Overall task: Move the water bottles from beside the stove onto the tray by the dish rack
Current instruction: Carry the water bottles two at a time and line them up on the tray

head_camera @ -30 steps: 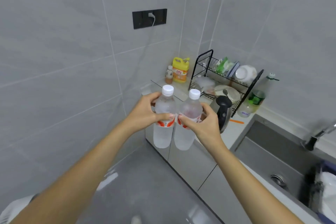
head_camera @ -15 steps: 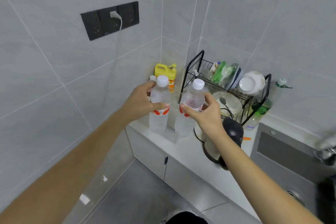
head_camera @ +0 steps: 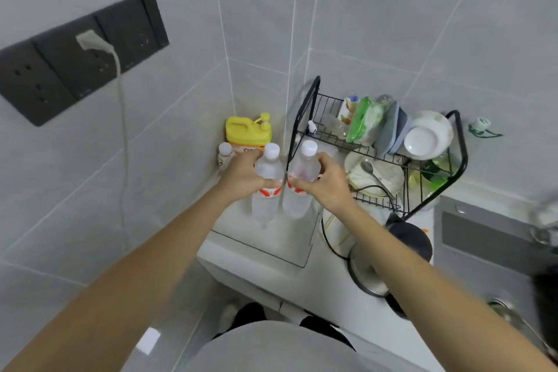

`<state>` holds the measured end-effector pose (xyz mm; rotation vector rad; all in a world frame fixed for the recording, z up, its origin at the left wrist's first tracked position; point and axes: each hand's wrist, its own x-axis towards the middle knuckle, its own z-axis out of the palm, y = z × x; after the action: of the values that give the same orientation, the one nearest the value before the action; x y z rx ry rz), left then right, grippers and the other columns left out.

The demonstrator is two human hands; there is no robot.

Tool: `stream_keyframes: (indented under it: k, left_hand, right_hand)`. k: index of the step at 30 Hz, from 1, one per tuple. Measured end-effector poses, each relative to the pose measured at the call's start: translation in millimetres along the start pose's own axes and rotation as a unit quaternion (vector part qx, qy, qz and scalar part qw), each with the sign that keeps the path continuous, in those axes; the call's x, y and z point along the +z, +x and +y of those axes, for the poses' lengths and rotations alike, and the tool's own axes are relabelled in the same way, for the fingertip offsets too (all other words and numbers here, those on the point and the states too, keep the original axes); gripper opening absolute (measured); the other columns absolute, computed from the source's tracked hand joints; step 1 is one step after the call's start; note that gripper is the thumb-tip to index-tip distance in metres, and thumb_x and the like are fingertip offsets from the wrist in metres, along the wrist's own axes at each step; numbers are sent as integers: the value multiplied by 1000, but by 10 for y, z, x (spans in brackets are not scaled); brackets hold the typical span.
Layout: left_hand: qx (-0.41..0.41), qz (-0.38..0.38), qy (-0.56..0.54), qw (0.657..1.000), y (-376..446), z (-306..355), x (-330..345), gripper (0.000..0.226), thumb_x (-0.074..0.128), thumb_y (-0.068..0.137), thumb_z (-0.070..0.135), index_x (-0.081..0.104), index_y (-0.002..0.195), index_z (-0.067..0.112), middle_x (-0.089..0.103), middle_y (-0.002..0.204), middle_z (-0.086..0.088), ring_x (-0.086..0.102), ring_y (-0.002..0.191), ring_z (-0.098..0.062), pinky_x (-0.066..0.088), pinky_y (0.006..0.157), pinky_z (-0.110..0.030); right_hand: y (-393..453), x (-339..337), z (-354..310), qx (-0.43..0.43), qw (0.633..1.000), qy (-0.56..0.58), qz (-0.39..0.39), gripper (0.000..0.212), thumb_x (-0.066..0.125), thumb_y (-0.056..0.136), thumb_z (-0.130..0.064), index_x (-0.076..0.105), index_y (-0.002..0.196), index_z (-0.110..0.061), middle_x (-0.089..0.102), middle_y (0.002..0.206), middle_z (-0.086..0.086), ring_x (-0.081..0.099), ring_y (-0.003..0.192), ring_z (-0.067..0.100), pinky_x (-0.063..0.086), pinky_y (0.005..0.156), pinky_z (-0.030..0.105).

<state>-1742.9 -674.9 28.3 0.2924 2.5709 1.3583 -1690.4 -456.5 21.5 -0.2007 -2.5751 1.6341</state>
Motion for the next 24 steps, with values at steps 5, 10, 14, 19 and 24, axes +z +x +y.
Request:
stream_keyframes:
  k: [5, 10, 14, 19, 24]
  left_hand:
    - [-9, -59, 27, 998, 442, -451, 153, 64, 92, 50, 41, 67, 107, 27, 74, 105, 5, 72, 101, -21, 59, 94, -43]
    - [-28, -125, 60, 990, 721, -676, 357, 66, 97, 59, 25, 67, 117, 20, 72, 107, 4, 68, 99, -21, 55, 86, -33]
    - [-6, -146, 59, 988, 831, -746, 536, 64, 92, 55, 19, 65, 113, 21, 73, 109, 0, 69, 104, -26, 56, 90, -37]
    - [27, -146, 54, 987, 858, -736, 696, 57, 89, 59, 7, 69, 112, 14, 75, 111, -5, 69, 104, -26, 54, 88, -35]
    - [50, -147, 70, 985, 935, -685, 785, 55, 92, 60, 4, 70, 110, 9, 66, 112, -13, 64, 103, -30, 46, 81, -31]
  right_hand:
    - [192, 255, 374, 56, 995, -84, -1, 60, 97, 66, -33, 63, 113, -18, 70, 100, -5, 67, 93, 16, 57, 83, 38]
    - [244, 378, 599, 111, 984, -140, -8, 70, 93, 61, -52, 61, 117, -25, 71, 106, -1, 66, 100, 26, 57, 88, 45]
    - [227, 422, 749, 122, 974, -192, -13, 62, 93, 63, -50, 55, 107, -27, 68, 108, 4, 63, 102, 32, 54, 87, 44]
    - [246, 375, 801, 111, 963, -244, 1, 73, 96, 70, -38, 62, 129, -12, 54, 129, 8, 45, 127, 30, 40, 106, 38]
    - [313, 331, 836, 118, 958, -262, -3, 69, 96, 68, -39, 64, 125, -14, 52, 128, 5, 45, 127, 31, 40, 108, 44]
